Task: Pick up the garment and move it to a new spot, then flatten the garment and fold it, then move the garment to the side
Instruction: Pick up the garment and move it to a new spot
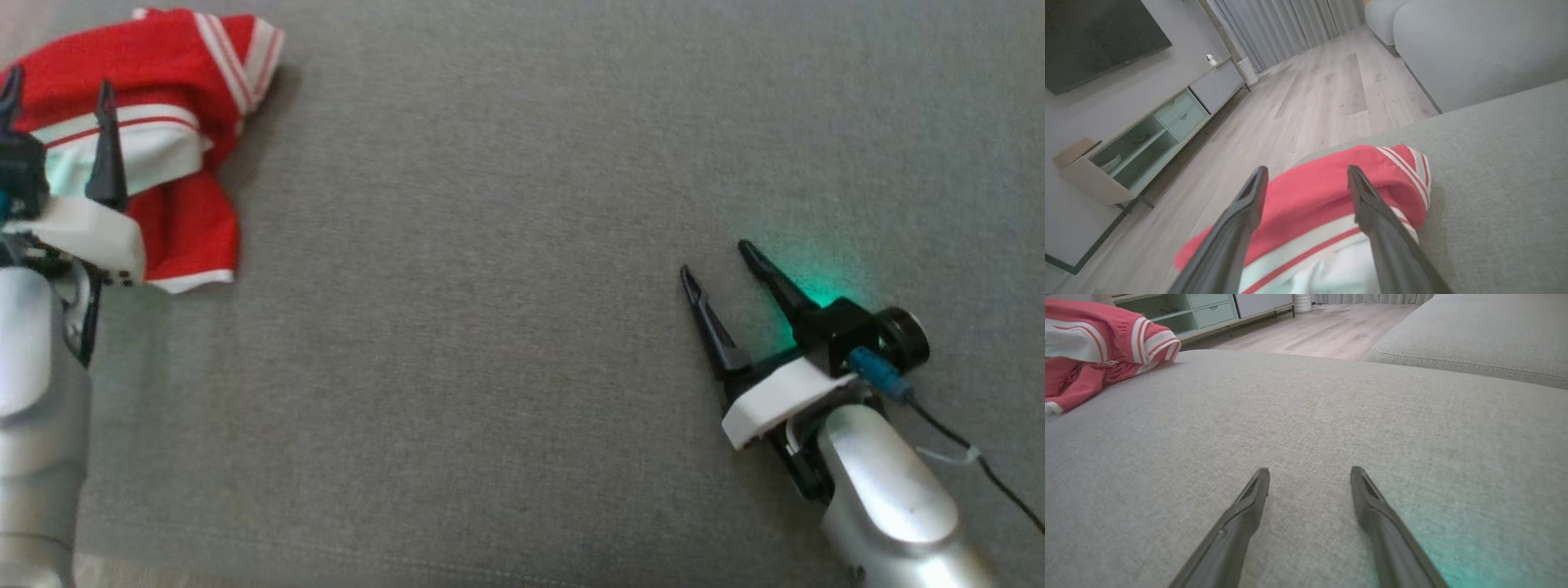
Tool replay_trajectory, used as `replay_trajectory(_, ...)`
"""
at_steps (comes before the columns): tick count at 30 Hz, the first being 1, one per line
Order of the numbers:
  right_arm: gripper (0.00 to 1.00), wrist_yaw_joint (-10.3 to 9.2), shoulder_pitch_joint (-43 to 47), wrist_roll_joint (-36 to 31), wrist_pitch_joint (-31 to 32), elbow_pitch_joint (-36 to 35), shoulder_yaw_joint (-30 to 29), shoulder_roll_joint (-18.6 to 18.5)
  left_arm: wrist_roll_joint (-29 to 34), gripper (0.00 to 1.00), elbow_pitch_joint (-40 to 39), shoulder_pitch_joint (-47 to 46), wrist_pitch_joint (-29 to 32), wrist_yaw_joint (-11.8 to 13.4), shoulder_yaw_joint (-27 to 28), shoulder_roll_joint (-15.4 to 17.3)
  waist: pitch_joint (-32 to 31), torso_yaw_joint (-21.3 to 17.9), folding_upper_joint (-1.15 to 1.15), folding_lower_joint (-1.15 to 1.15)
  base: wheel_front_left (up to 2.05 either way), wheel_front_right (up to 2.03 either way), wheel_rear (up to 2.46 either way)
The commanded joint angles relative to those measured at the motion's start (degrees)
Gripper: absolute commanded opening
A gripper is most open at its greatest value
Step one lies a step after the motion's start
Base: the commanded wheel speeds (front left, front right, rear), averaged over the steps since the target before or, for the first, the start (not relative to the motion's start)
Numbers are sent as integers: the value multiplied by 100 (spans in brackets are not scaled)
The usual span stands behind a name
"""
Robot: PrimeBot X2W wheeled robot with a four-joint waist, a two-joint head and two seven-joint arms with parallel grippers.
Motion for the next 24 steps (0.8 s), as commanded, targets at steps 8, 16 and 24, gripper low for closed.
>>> replay_trajectory(8,100,22,-131,175,-62,-138,114,-210,-63,100,668,-610,722,151,231,475,492,-387,0,-1,0,0,0)
replay_trajectory(16,100,22,-122,282,-62,-92,78,-215,-302,0,1225,-617,1172,192,321,347,486,-423,0,-1,0,0,0)
replay_trajectory(24,100,22,-73,354,-62,-11,32,-53,-325,0,1141,-720,556,108,227,426,5,-500,0,-1,0,0,0)
